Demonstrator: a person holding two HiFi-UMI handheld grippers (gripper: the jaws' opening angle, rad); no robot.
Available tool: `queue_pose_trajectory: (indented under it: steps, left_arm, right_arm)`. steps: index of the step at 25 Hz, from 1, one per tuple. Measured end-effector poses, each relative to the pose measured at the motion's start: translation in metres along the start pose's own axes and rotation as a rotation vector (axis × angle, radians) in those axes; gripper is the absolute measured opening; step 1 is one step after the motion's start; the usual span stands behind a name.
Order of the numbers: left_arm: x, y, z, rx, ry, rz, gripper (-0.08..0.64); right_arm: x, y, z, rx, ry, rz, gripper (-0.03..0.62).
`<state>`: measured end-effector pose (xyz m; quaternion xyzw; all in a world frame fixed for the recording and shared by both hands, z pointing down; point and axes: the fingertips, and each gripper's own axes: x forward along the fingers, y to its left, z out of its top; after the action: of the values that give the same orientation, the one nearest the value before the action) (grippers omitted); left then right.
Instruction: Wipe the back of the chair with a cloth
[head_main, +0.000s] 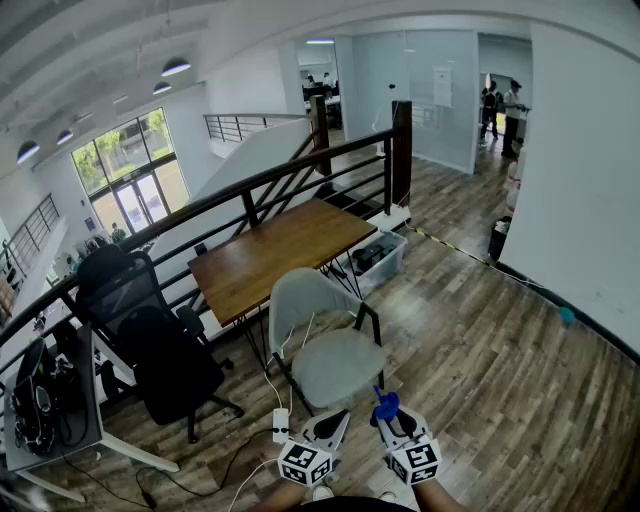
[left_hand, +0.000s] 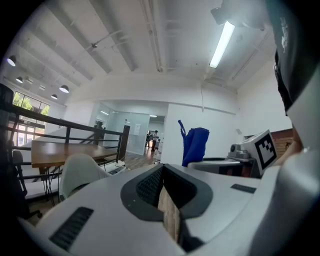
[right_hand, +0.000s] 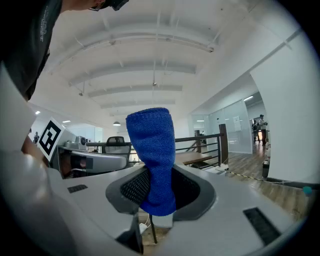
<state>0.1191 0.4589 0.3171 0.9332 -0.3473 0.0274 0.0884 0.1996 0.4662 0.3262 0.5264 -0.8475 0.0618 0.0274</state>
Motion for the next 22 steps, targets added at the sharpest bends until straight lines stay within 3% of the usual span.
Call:
queue_pose_trajectory:
  steps: [6,12,18,22]
  left_arm:
    - [-0.015,0.024,0.018,0.015,-0.060,0.021,-0.002]
    - [-0.027,0.043,0.016,0.007,-0.058,0.017,-0.002]
    - [-0.043,0.066,0.013,-0.001,-0.052,0.019,-0.002]
    - [-0.052,0.083,0.007,-0.009,-0.049,0.018,-0.002]
  right_arm:
    - [0.020,0.033,0.005,-0.008,0.030,0.053,0.120]
    - [0.034,0.047,0.000,-0.017,0.058,0.036,0.120]
    - [0.053,0.058,0.004,-0.003,-0.011,0.002,0.120]
    - [0.063,0.067,0.002,0.014,0.002,-0.013,0.120]
